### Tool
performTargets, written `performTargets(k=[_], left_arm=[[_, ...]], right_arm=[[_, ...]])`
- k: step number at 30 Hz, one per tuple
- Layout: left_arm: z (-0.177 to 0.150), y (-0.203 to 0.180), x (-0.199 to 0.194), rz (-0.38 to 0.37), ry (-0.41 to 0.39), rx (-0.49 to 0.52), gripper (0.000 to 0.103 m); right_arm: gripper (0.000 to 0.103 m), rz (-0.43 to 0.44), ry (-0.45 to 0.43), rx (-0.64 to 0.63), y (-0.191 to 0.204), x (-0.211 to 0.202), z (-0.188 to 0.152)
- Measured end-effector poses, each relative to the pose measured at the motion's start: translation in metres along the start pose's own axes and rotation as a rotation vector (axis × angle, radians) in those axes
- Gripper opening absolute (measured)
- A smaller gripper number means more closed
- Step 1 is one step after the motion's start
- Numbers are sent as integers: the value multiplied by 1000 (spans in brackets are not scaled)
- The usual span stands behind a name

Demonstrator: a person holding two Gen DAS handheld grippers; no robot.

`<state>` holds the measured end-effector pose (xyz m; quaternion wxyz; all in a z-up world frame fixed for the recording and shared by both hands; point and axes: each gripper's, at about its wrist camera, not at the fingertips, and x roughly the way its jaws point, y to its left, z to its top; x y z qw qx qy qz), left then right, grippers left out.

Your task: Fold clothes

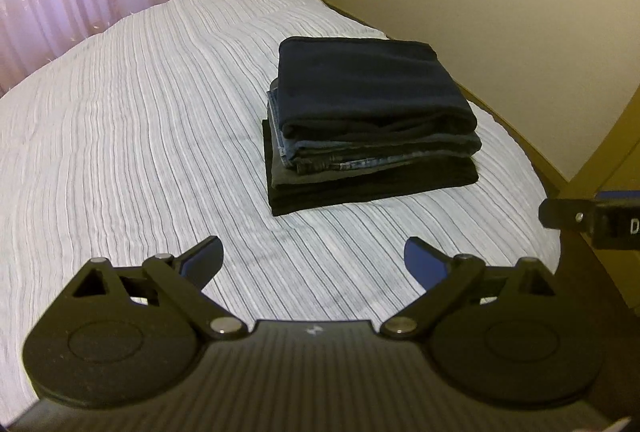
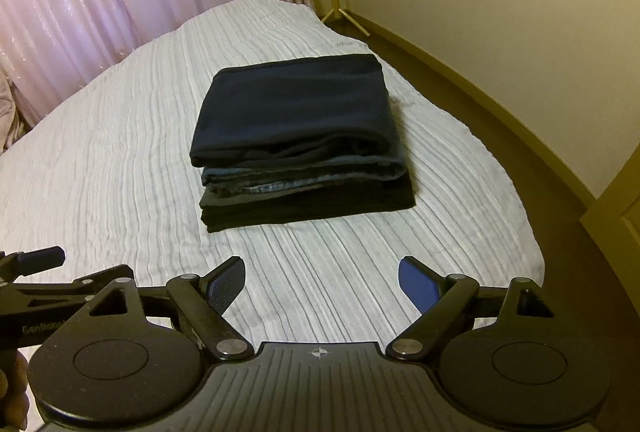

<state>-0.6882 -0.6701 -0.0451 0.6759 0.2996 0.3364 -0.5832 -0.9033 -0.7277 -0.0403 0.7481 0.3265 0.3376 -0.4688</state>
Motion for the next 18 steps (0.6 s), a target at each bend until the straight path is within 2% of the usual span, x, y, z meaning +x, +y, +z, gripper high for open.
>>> performTargets(k=[8,18], left_arm=[[0,5,5,-6,25,-35,96],[-2,5,8,-8,31,-32,100]], right_arm=[[87,-1,7,-8,6,2,-1],[87,-2,14,-7,7,3,-3]])
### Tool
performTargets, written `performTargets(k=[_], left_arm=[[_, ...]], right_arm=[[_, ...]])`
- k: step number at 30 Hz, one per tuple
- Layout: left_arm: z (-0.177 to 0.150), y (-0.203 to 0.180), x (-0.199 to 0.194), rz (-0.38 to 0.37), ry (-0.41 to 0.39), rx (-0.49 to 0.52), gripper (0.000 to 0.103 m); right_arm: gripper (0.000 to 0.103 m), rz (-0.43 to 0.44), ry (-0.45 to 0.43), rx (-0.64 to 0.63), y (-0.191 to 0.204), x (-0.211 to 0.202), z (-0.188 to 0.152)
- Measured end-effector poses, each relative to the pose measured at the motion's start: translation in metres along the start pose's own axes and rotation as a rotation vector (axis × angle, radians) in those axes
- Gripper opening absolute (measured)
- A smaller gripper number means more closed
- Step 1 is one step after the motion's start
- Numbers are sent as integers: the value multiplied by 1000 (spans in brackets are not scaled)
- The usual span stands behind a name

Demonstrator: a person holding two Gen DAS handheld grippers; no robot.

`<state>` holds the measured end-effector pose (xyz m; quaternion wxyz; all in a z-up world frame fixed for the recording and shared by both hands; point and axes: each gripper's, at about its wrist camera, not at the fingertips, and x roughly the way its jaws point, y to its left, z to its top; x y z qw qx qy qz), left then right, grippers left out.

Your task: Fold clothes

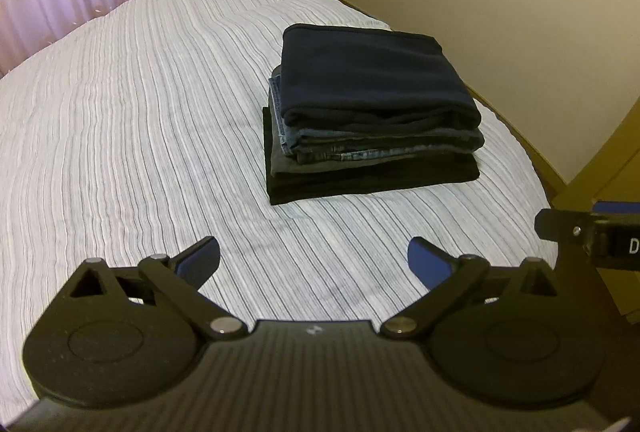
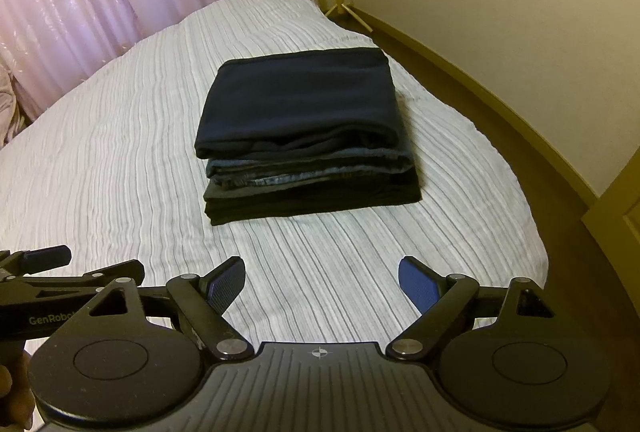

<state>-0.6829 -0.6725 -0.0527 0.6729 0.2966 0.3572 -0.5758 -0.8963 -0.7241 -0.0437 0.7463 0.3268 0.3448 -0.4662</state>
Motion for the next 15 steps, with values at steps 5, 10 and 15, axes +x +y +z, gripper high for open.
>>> performTargets(k=[5,10,15], left_arm=[[-1,-1,0,2,1,0,101],[-2,-2,-1,-1,3,-6,102],[-5,-4,-3,-11,0,-2,102]], right_arm=[[87,2,0,-3,1,0,-1],[87,6,0,-10,2,-1,-4],[87,7,3,-10,1,-1,-6]])
